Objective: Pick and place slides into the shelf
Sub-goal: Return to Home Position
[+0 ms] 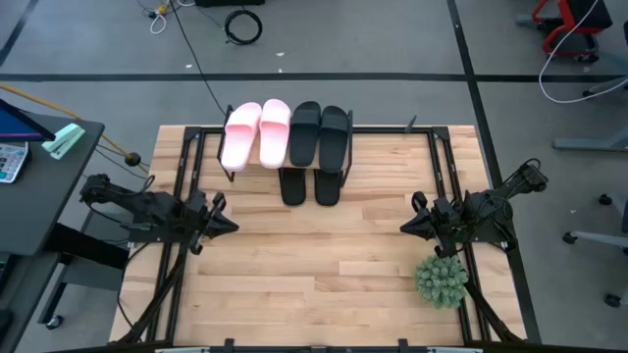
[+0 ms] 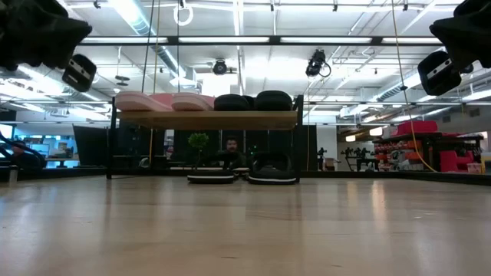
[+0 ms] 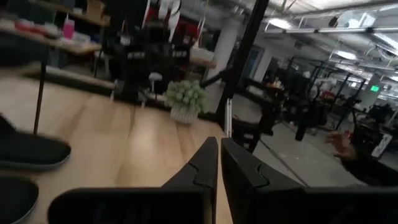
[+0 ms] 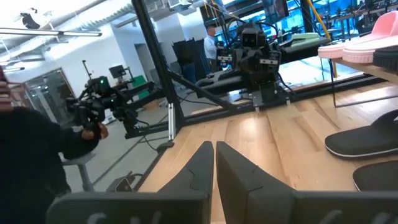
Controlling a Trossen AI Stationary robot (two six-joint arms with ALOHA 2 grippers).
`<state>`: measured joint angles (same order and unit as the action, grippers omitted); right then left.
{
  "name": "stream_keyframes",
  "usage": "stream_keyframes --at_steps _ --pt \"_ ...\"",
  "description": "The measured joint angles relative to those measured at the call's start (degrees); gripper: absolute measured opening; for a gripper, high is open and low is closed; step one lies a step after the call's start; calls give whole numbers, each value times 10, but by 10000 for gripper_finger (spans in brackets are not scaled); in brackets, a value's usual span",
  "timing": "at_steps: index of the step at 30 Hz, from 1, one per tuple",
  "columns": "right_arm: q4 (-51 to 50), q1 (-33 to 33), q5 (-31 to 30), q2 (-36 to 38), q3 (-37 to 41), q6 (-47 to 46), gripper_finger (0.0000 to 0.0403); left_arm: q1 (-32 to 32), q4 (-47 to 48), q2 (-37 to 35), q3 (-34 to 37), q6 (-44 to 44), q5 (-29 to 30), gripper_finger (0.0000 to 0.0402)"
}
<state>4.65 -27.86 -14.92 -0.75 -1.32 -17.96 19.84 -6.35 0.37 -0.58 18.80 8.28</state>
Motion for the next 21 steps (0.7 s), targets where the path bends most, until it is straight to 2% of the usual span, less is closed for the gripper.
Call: stream_keyframes --at_steps 12,21 --pt "-3 0 0 0 0 0 25 0 11 0 0 16 0 38" --pt "-3 0 0 0 0 1 25 0 11 0 0 16 0 28"
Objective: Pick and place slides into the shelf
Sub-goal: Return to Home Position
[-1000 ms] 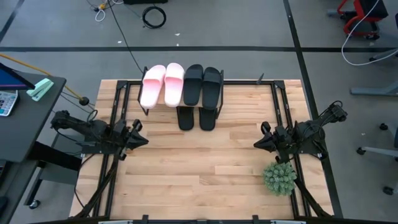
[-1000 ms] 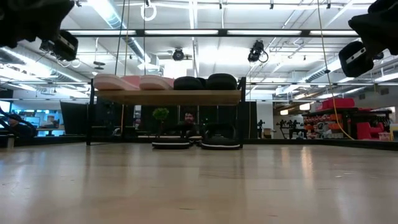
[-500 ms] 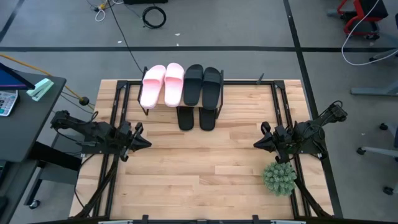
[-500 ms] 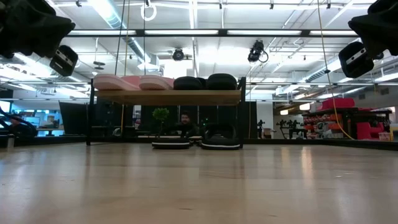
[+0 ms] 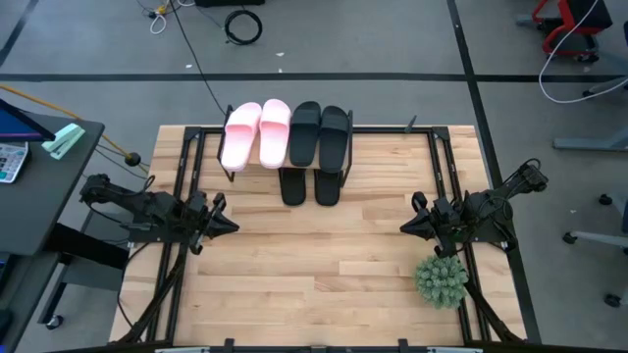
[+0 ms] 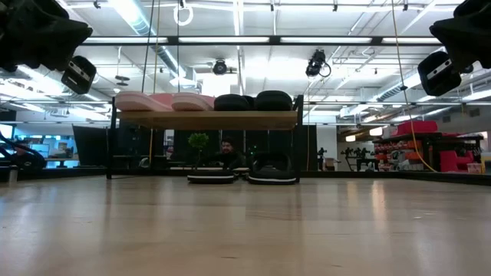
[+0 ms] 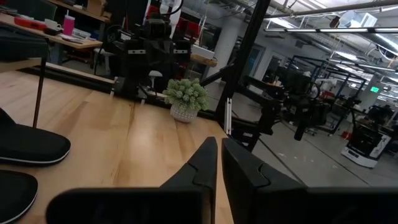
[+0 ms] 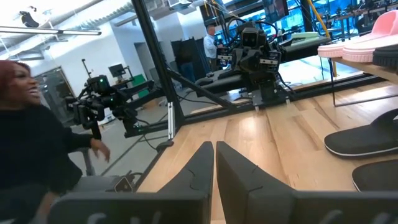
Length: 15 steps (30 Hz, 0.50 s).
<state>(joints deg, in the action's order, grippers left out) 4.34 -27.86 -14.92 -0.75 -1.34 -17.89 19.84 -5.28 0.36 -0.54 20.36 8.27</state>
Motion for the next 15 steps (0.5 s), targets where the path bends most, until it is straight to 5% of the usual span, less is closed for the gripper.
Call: stream_keyframes --at_steps 15 --pt "0 0 0 0 -1 0 25 0 0 0 0 0 0 36"
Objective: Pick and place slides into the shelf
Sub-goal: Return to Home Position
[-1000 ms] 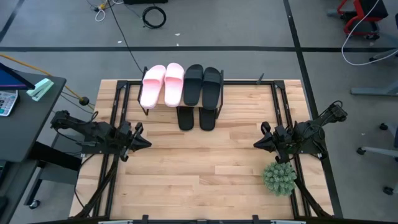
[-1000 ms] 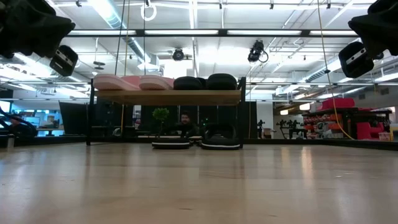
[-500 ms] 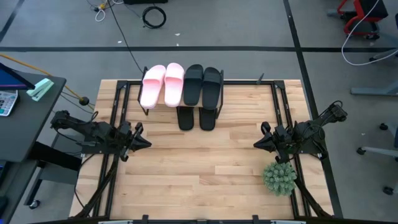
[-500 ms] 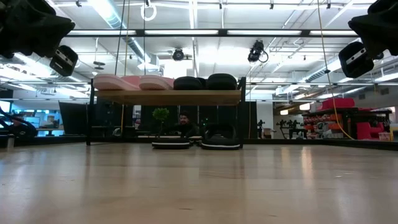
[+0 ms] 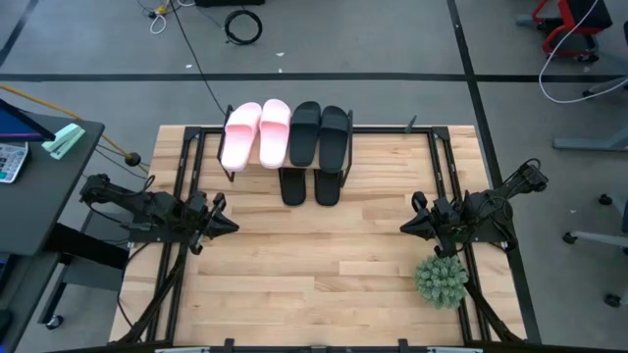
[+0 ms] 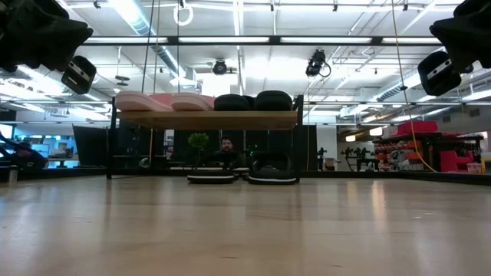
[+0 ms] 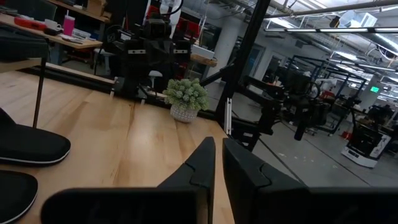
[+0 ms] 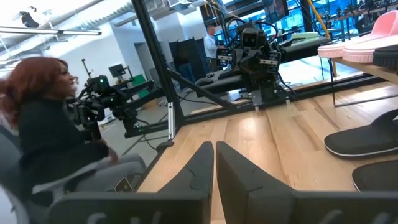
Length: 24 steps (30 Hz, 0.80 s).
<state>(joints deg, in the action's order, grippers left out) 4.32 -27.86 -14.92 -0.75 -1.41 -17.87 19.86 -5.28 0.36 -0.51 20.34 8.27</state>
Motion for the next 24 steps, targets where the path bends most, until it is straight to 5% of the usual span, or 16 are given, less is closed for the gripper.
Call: stream_keyframes --at_steps 24 --pt "0 0 0 0 0 0 25 0 0 0 0 0 0 36"
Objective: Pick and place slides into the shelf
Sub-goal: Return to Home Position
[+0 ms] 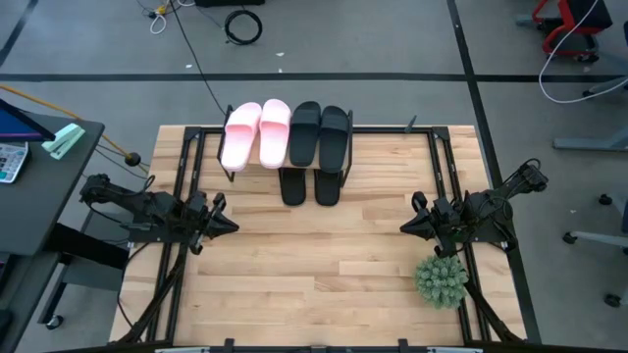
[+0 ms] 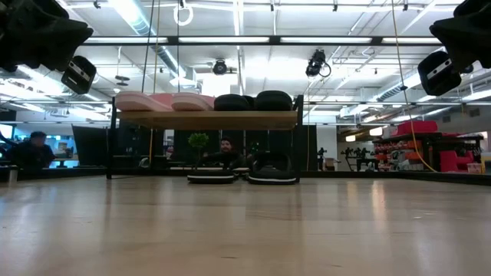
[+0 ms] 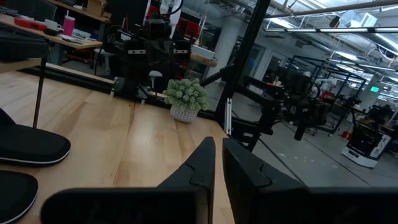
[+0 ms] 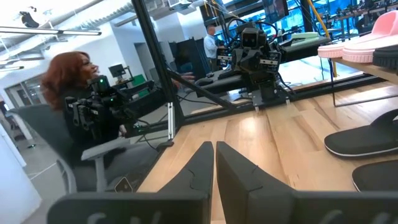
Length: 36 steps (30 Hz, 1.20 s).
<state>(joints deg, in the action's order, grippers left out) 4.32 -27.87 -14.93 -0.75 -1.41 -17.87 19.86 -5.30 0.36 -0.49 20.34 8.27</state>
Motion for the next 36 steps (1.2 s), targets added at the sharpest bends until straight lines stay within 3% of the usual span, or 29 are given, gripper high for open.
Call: stream_keyframes --at_steps 36 --pt "0 0 0 0 0 0 25 0 0 0 0 0 0 21"
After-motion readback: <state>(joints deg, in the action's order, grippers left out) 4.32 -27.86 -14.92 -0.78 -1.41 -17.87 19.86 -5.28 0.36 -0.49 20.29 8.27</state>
